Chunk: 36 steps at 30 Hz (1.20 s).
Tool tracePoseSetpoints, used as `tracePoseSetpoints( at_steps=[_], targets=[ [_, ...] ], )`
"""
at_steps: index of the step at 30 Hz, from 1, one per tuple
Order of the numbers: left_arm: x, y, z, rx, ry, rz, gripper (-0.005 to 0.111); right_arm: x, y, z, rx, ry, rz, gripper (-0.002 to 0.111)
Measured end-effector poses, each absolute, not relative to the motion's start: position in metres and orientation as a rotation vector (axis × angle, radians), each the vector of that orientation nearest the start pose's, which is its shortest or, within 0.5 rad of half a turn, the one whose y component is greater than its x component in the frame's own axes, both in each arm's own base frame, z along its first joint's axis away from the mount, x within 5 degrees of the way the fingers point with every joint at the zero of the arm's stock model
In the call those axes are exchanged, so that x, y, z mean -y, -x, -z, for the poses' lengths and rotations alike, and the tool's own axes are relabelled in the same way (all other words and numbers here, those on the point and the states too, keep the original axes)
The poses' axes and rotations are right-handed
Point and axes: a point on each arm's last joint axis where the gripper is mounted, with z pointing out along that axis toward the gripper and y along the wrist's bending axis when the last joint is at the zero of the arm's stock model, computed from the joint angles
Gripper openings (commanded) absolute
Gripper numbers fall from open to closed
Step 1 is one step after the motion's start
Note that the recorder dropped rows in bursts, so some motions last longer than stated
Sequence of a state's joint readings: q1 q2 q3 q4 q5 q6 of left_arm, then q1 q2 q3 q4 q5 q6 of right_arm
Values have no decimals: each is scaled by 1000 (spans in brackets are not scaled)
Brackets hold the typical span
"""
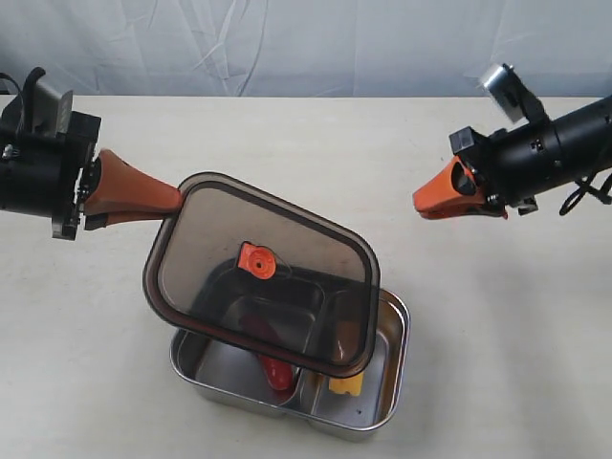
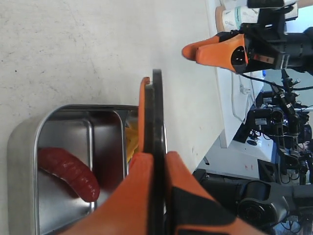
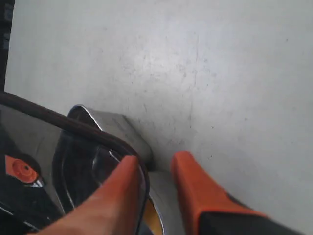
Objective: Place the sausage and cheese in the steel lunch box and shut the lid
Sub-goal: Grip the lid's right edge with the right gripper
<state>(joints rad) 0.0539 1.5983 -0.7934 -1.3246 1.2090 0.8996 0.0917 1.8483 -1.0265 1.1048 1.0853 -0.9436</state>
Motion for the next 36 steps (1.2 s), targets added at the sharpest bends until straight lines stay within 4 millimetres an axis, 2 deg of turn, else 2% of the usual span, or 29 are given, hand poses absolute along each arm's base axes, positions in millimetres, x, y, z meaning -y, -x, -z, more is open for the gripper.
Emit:
tracePoseSetpoints(
  at_steps=[2,8,17,23,24,32,36],
  targets=[
    [68,-264,-219,-2450,-89,1559,0,-104,-314,-164,-2677,473,-1366,61],
    [68,-264,-219,-2450,-89,1559,0,-117,-309,-144,-2709,561,-1459,58],
    [68,-264,-219,-2448,-87,1560,0,-148,-300,-142,-2588,790,-1506,58],
    [69,-264,-220,-2444,-83,1562,0,-152,-299,-142,-2580,813,-1495,57],
    [69,-264,-220,-2444,-83,1562,0,-152,-299,-142,-2580,813,-1495,53],
    [69,-264,-221,-2440,-83,1562,0,-150,-298,-140,-2591,837,-1484,1],
    [69,-265,-221,-2438,-84,1561,0,-150,-299,-139,-2594,832,-1476,-1]
  ],
)
